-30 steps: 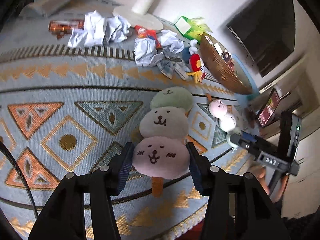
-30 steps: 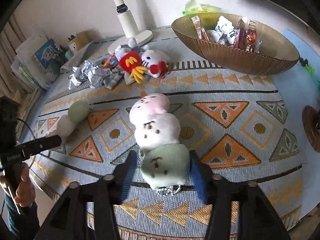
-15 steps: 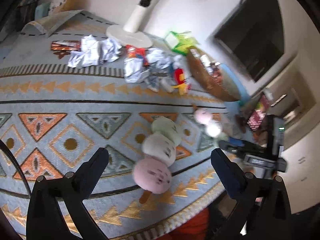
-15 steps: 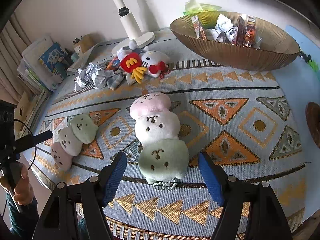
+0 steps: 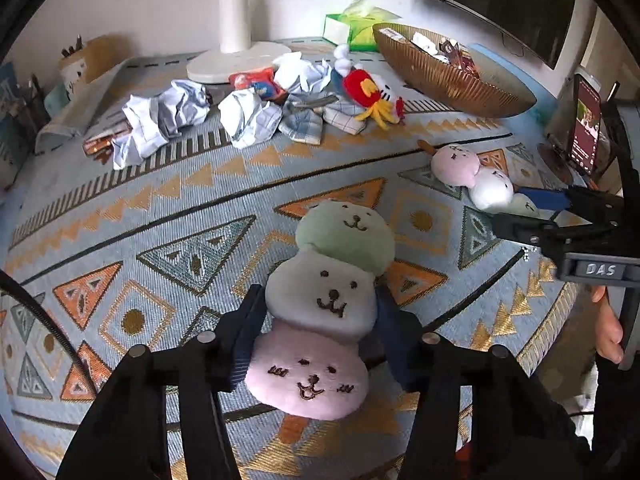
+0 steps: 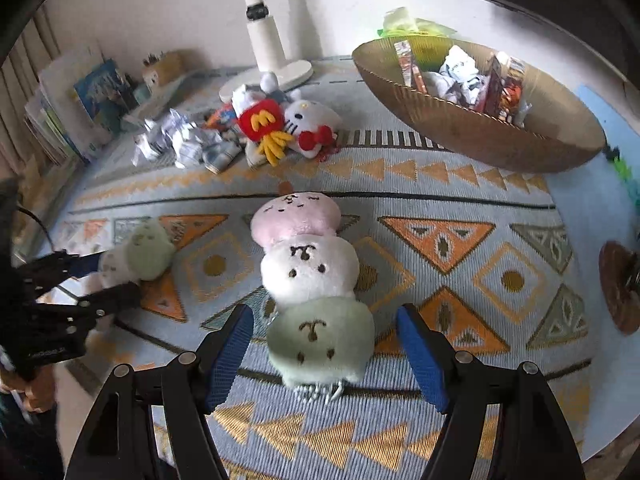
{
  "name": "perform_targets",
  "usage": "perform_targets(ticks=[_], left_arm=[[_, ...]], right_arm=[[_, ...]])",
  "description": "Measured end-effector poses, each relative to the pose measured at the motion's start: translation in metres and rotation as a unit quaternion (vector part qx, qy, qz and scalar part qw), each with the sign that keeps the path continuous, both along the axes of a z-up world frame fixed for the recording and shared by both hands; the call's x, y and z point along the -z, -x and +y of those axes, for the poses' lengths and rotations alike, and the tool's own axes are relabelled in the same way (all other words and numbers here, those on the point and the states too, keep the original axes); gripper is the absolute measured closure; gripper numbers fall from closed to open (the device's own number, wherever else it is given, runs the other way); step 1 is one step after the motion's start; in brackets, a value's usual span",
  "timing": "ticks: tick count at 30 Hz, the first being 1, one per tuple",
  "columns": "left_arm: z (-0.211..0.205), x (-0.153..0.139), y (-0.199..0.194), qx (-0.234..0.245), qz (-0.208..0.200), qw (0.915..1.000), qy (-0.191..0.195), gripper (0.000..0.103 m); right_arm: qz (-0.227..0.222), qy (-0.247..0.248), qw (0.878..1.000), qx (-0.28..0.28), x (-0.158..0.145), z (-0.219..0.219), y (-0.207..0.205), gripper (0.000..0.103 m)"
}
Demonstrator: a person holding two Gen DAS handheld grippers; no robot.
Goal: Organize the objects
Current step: 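Carry both plush stacks to the amber bowl and release them inside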
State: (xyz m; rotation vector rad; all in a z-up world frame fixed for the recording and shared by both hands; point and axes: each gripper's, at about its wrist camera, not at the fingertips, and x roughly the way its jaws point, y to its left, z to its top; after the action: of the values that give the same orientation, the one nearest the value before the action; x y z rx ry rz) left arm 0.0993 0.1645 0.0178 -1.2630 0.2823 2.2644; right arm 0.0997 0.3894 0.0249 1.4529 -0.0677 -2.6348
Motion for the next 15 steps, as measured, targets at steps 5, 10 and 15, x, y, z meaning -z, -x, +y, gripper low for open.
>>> perform_targets(ticks=[5,10,15], left_arm=[[0.012,-0.003,-0.005,0.002,0.02,0.9997,0.011,0.057],[0.028,-0.012,-0.006,0.007,0.032,0.9994,0.009,0.057],[0.055,-0.033,0.001,0.017,0.054,0.9983,-0.011,0.057]], right_arm=[[0.011,-0.044,0.999,-0.009,0.002,-0.021,0.008,0.047],[0.029,-0.058,0.998,-0.01,0.003,-0.028,0.007,0.058],[0.066,-0.032,0.997,0.001,-0.017,-0.014,0.005,0.059]])
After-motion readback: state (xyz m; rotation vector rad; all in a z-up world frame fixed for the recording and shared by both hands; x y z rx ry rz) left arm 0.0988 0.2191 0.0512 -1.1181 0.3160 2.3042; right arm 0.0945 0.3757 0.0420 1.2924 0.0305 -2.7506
